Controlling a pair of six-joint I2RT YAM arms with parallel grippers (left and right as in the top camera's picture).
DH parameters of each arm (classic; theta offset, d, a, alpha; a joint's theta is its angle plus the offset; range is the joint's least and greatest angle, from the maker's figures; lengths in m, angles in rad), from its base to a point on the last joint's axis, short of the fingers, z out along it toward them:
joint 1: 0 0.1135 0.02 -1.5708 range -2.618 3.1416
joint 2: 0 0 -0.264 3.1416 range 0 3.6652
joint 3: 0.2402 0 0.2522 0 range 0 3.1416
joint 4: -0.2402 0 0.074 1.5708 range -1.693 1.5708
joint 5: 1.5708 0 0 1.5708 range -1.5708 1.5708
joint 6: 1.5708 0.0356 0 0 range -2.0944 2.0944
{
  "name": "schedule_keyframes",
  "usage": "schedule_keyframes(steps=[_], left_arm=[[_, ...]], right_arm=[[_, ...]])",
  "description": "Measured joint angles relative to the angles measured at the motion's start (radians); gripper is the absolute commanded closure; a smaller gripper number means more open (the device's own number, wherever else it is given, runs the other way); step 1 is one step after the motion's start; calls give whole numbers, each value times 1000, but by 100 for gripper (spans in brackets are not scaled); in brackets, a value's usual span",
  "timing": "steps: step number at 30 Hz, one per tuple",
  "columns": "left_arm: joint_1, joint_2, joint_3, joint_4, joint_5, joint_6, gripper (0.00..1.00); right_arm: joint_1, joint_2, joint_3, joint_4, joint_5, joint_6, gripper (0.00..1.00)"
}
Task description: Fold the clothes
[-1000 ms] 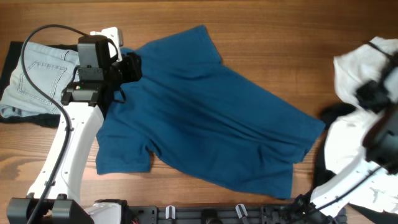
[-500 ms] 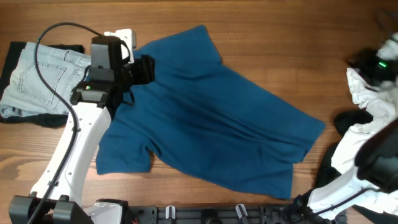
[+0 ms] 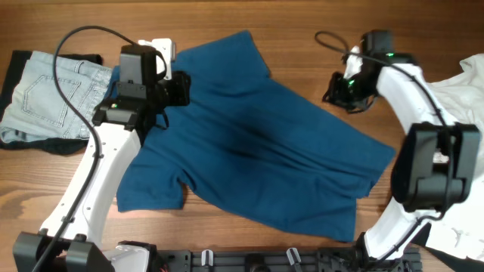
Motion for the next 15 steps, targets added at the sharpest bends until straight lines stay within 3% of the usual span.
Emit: schedule_keyframes(steps=[5,13,15], left_arm=[[-32,48,0,-6,0,24,62],[-42,82,0,-2,0,47,59],[-42,82,0,-1,0,47,57]], right_arm=[[21,30,-55,7,23,137,95],[16,43,-136,146,3,347,96],[18,53,-140,257,-18,410,96]])
